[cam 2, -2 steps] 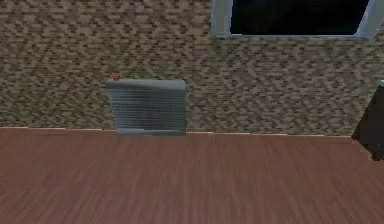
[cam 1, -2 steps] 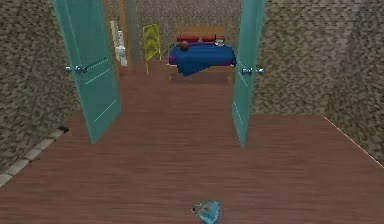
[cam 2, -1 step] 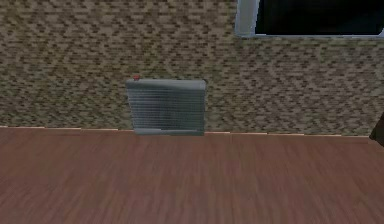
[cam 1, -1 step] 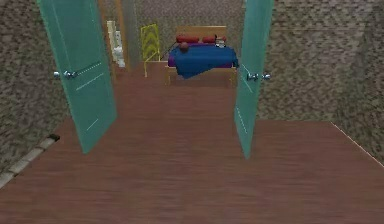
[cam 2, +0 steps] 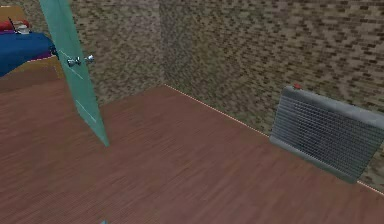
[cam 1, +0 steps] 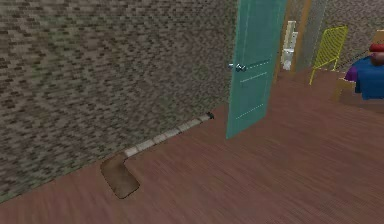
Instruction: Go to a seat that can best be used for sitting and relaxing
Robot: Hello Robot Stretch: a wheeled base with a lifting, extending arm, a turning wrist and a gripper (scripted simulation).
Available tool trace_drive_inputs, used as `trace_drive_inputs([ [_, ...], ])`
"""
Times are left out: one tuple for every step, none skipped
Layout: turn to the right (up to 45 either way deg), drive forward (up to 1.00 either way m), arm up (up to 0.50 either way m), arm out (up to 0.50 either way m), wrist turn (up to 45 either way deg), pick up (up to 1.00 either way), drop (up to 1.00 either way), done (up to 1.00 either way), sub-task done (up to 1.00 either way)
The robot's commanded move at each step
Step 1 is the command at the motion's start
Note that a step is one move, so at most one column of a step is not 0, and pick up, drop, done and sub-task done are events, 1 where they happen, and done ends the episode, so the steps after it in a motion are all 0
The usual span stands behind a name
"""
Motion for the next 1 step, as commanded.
trace_drive_inputs([
  [0.0,0.5,0.0,0.0,0.0,0.0,0.0,0.0,0.0],
])
